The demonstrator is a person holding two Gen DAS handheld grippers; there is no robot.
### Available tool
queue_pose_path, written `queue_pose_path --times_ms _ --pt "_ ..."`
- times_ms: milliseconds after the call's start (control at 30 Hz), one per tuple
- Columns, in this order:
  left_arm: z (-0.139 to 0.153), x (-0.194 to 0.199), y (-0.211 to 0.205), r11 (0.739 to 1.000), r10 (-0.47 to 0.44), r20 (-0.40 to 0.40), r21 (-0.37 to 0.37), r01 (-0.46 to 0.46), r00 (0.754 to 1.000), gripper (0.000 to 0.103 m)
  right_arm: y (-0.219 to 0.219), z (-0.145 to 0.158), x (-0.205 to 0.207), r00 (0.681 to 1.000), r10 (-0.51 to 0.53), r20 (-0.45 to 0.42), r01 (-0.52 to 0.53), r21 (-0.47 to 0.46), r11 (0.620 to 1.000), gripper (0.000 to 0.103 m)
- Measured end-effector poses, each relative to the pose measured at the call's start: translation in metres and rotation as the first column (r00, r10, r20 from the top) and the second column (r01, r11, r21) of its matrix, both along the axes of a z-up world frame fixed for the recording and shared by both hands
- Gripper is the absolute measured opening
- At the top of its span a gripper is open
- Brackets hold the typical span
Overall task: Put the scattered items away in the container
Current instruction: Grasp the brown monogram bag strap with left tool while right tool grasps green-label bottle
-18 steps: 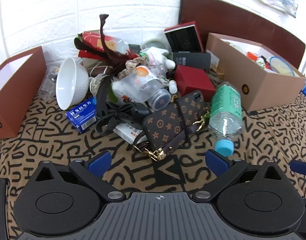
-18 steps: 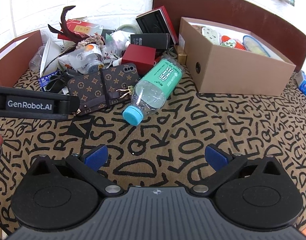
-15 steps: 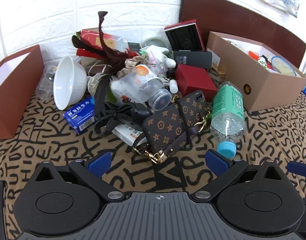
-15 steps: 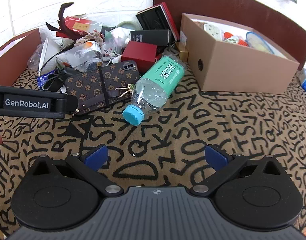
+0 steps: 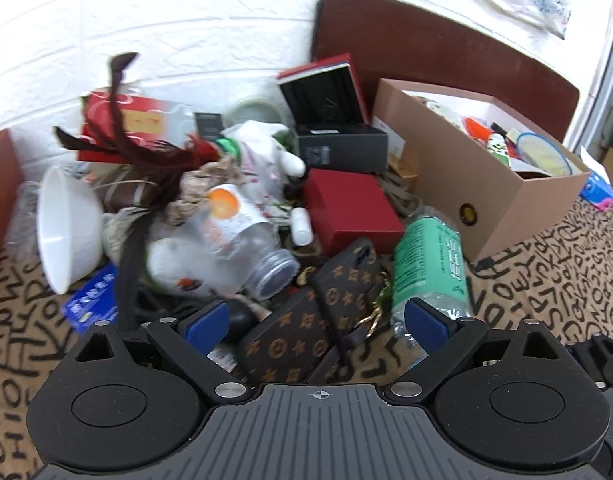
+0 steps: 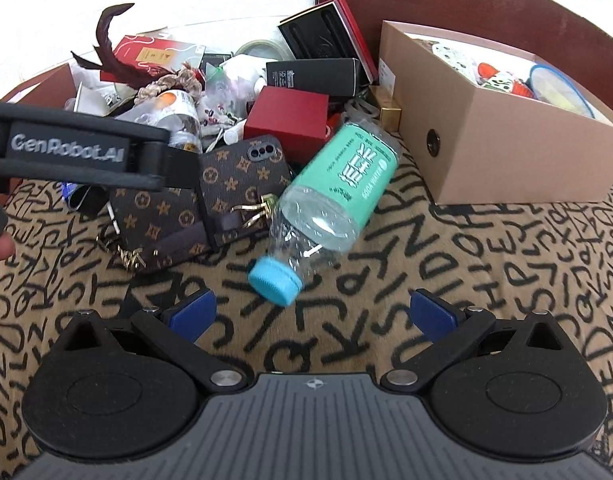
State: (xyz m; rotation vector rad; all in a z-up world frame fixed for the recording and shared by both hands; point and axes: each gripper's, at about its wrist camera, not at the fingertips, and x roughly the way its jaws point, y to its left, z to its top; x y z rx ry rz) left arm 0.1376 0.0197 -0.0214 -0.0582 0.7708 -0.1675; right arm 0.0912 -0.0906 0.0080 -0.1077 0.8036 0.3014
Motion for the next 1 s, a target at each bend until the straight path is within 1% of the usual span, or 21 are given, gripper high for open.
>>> queue_pose_path --times_ms 100,267,467,533,567,700,767,833,900,933,1000 --pt "-0.007 0.007 -0.005 1.0 -0.023 -0.02 -0.008 0.023 1.0 0.099 0.002 -0.001 0.007 1.0 -0.005 0.003 0.005 0.006 1.0 0.103" --pt "-0.015 0.015 -0.009 0.999 -0.045 -0.025 0.009 0.045 0.999 0.099 0.0 -0.004 0.017 0.999 -0.033 0.021 0.032 0.03 0.999 0.103" --pt "-0.022 0.015 -0.013 0.996 -0.084 -0.057 -0.005 0.083 0.995 0.098 -0.009 -0.011 0.024 0.996 -0.081 0.02 0.081 0.023 0.996 0.103" --pt "-0.021 0.01 -0.013 0.994 -0.102 -0.062 -0.039 0.1 0.993 0.098 -0.015 -0.014 0.025 0.995 -0.102 0.011 0.102 0.024 0.995 0.103" --pt "-0.02 0.007 -0.012 0.991 -0.119 -0.065 -0.071 0.114 0.991 0.098 -0.018 -0.015 0.025 0.994 -0.112 0.005 0.112 0.022 0.993 0.103" --pt "-0.023 -0.001 -0.012 0.96 -0.204 -0.089 -0.213 0.182 0.975 0.099 -0.029 -0.021 0.021 0.99 -0.138 -0.022 0.138 0.014 0.99 0.103" --pt "-0.028 -0.002 -0.015 0.963 -0.198 -0.108 -0.206 0.173 0.974 0.099 -0.033 -0.022 0.017 0.988 -0.149 -0.03 0.15 0.013 0.989 0.103" --pt "-0.034 0.001 -0.015 0.971 -0.169 -0.129 -0.189 0.143 0.977 0.096 -0.037 -0.02 0.015 0.987 -0.158 -0.03 0.158 0.01 0.987 0.103" --pt "-0.036 0.005 -0.011 0.974 -0.148 -0.14 -0.191 0.12 0.979 0.088 -0.038 -0.019 0.013 0.987 -0.16 -0.021 0.16 0.005 0.987 0.103" --pt "-0.035 0.006 -0.009 0.975 -0.139 -0.143 -0.193 0.11 0.98 0.086 -0.038 -0.018 0.013 0.987 -0.16 -0.015 0.16 0.003 0.987 0.103" --pt "-0.034 0.009 -0.006 0.977 -0.127 -0.15 -0.192 0.097 0.98 0.078 -0.036 -0.016 0.013 0.988 -0.153 -0.003 0.153 0.004 0.988 0.103"
